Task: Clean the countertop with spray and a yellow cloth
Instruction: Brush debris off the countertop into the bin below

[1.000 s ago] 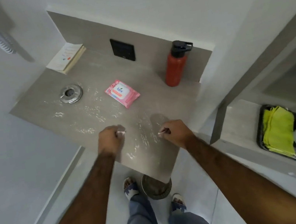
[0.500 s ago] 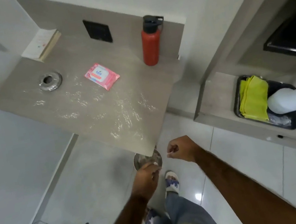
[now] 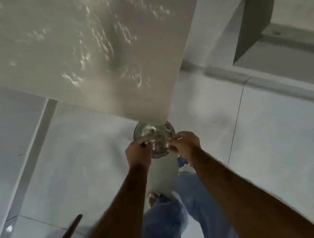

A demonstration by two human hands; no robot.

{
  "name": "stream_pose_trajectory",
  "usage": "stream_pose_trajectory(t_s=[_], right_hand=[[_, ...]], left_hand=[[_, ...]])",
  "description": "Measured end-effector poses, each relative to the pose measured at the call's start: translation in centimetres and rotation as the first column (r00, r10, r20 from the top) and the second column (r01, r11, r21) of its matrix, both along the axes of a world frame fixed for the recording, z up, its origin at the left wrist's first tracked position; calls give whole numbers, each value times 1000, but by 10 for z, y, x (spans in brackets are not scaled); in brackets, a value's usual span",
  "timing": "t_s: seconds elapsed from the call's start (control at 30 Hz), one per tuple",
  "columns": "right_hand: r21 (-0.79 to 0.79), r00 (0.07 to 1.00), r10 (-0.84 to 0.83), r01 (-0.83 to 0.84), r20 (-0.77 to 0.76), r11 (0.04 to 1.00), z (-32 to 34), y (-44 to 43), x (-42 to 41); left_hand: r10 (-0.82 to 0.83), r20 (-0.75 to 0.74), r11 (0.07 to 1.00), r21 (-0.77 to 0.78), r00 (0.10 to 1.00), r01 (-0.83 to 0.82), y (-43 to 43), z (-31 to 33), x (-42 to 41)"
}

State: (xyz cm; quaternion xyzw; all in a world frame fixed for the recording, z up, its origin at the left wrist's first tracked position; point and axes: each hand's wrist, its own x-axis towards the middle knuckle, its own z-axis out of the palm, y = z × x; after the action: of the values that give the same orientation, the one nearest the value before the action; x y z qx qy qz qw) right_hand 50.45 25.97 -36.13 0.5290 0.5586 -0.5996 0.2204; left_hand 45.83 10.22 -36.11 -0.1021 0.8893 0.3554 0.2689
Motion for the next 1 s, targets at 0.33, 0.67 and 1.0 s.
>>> stream_pose_trajectory(t_s=[0.33, 0.67, 1.0], right_hand=[[181, 947, 322, -318, 6, 931, -70, -16, -17], [530, 670, 741, -612, -46, 587, 78, 1, 7], [830, 748, 619, -173, -240, 531, 257, 20, -53]], left_hand=[[-108, 125, 994, 4, 986, 108, -8, -74, -6], [-239, -29, 971, -35, 971, 237, -14, 66, 19], [96, -329, 977, -151, 940, -153, -53, 236, -14]])
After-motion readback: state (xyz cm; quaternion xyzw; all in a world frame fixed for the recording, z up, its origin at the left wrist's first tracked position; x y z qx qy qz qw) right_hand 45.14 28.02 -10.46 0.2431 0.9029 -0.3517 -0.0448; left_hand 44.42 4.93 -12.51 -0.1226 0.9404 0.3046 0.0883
